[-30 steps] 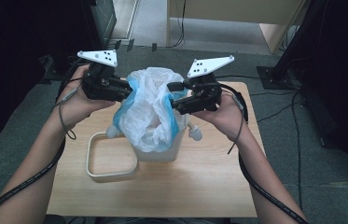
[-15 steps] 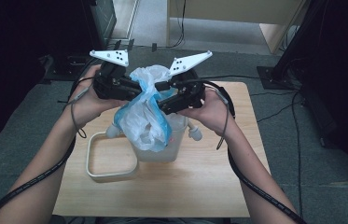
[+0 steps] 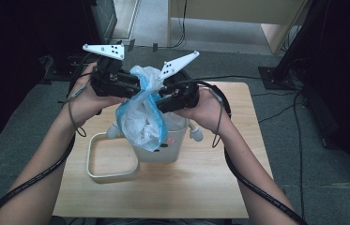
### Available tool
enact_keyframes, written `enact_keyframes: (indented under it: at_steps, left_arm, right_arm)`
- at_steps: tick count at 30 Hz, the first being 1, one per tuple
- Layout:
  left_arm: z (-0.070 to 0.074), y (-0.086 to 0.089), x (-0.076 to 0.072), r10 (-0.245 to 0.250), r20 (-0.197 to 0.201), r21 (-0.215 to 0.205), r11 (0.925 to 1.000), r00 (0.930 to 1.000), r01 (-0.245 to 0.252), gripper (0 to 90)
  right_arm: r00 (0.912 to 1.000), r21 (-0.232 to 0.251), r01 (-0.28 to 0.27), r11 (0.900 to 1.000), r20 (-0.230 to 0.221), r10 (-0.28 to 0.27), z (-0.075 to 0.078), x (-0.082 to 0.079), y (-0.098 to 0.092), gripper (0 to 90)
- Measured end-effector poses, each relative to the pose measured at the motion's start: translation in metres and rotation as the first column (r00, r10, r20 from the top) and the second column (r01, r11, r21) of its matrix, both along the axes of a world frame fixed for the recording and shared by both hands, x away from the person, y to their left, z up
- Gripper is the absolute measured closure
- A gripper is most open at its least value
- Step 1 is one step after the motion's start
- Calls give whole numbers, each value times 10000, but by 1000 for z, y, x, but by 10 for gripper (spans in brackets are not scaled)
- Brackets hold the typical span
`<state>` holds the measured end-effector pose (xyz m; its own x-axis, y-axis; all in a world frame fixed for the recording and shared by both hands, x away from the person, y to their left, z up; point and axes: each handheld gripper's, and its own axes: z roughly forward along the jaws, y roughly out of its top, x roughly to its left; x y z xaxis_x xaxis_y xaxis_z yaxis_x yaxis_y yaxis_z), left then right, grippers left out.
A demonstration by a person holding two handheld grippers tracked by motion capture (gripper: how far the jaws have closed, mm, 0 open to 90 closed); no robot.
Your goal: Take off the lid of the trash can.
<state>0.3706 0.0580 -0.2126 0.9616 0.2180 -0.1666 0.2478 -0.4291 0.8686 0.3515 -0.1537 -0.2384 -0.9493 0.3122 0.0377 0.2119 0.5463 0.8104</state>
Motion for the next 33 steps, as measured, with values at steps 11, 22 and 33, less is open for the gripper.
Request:
enact_keyframes:
  at_steps: [11, 22, 33]
  left_arm:
    - [-8, 19, -3, 592, 223, -49, 9982, 9980, -591, 432]
    - [-15, 24, -6, 824, 160, -192, 9964, 9965, -821, 374]
    - [-1, 40, -16, 1039, 613, -205, 9945, 9927, -1028, 374]
  right_arm:
    - [9916, 885, 1220, 9886, -538, -1175, 7, 8, -18, 894]
    - [9734, 970, 2188, 9709, 480, -2242, 36, 11, -32, 899]
    - [9512, 742, 3083, 9484, -135, -3081, 18, 28, -53, 899]
